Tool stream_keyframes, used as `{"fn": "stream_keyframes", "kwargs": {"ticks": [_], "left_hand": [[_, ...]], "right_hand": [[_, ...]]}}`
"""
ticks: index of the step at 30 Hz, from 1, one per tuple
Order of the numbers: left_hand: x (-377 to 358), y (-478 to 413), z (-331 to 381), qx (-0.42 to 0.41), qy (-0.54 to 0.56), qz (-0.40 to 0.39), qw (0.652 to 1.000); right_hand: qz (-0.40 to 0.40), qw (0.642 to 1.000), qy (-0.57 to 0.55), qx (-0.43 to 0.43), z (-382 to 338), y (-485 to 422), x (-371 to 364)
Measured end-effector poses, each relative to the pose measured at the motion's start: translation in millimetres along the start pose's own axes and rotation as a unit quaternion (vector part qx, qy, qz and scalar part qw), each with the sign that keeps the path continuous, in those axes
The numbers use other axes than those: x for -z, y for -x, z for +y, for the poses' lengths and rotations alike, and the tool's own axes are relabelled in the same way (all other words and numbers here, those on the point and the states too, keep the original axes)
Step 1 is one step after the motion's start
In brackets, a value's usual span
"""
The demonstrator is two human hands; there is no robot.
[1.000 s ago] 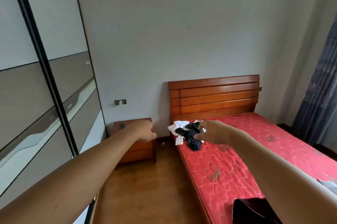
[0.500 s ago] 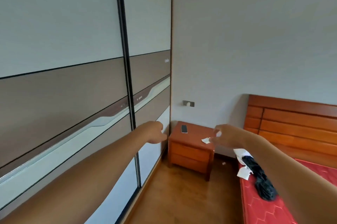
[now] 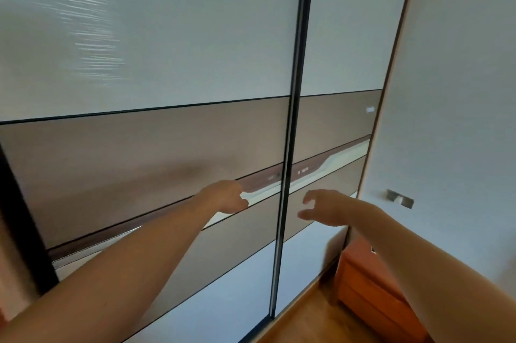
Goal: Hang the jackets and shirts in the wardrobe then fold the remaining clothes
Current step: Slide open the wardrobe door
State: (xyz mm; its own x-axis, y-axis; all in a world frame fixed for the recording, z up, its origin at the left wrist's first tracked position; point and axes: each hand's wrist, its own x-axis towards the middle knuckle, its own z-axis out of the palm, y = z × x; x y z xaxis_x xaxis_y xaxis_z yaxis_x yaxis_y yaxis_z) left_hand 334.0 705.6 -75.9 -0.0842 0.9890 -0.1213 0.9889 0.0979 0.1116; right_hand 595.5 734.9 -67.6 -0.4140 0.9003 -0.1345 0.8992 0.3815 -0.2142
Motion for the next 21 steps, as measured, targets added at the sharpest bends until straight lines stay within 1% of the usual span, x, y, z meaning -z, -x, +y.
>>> {"fn": "stream_keyframes", "kwargs": {"ticks": [3,7,12,14,18,21], "left_hand": [[11,-27,-17,0.032,0.005,0.009,0.999],[22,-32,-34,0.078,0.026,0.016,0.996],[32,-26,-59,0.149,0.039,0.015,0.988],[39,-18,-71,0.177,0.045,0.029,0.983],[42,1,-101,0.257,0.029,0.054,0.965],[41,16,-109,0.327,0.027,0.049,0.943]], "right_hand": [[-0.008,0.999,0.01,0.034,-4,-42,17],[-0.013,0.995,0.027,0.092,-15,-95,31],[-0.029,0.983,0.049,0.175,-56,-149,37],[-0.031,0.976,0.051,0.211,-74,-165,36],[-0.039,0.959,0.045,0.278,-102,-189,38],[-0.05,0.946,0.057,0.316,-113,-202,41]]}}
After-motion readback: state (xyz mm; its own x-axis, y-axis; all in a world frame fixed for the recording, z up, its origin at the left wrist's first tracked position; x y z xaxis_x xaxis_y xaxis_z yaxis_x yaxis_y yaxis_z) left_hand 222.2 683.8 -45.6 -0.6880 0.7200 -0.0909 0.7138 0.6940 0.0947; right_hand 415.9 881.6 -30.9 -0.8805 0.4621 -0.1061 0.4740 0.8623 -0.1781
